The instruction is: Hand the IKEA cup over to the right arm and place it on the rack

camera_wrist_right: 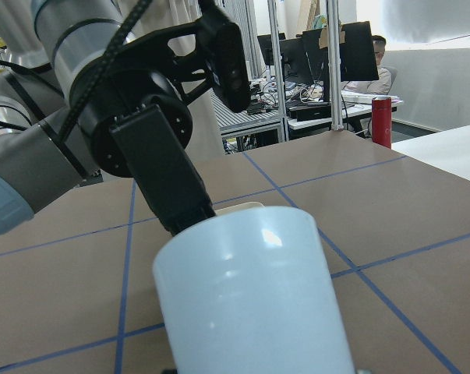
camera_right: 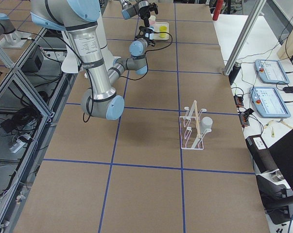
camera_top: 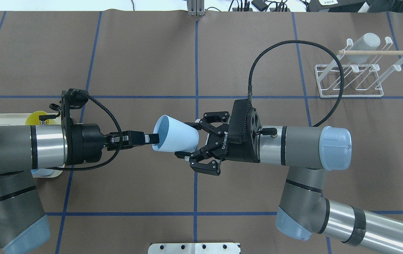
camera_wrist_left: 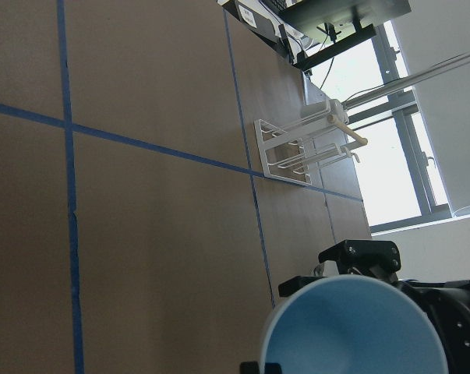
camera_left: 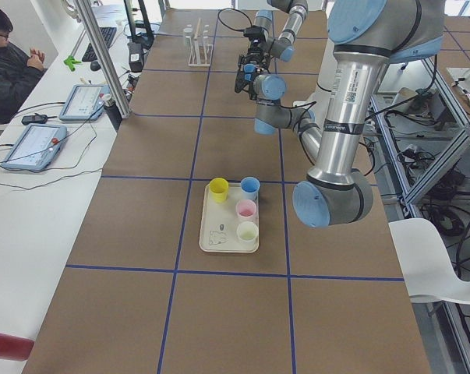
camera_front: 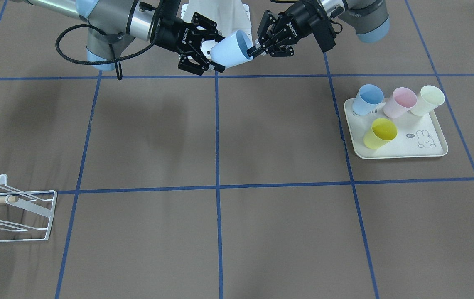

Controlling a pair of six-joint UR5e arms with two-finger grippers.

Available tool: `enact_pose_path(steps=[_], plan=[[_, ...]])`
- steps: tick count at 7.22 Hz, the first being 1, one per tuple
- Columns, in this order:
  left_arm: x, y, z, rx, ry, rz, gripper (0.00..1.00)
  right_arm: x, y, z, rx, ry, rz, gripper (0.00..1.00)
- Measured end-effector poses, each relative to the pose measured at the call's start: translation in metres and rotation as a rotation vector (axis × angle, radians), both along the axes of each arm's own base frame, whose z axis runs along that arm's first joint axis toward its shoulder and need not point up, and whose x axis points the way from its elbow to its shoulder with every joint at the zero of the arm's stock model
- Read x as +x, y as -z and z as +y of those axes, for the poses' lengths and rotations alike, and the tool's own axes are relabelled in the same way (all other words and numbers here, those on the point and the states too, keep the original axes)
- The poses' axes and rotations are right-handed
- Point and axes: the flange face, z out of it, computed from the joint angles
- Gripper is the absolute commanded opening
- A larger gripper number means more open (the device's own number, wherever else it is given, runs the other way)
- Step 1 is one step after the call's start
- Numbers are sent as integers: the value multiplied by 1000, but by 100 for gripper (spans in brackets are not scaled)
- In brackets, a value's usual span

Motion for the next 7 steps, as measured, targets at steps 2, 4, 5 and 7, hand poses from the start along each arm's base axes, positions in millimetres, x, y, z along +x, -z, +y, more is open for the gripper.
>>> enact_pose_path(steps=[2, 4, 5, 7], plan=[[1, 4, 1, 6, -10, 7, 67, 1, 0, -1, -1, -5, -1, 13], [1, 7, 1, 9, -11, 12, 99, 3, -1, -2, -9, -24, -2, 10], [1, 8, 0, 9, -10, 12, 99, 3, -1, -3, -11, -29, -2, 10], [0, 8, 0, 11, -9, 12, 99, 3, -2, -4, -12, -32, -2, 10]])
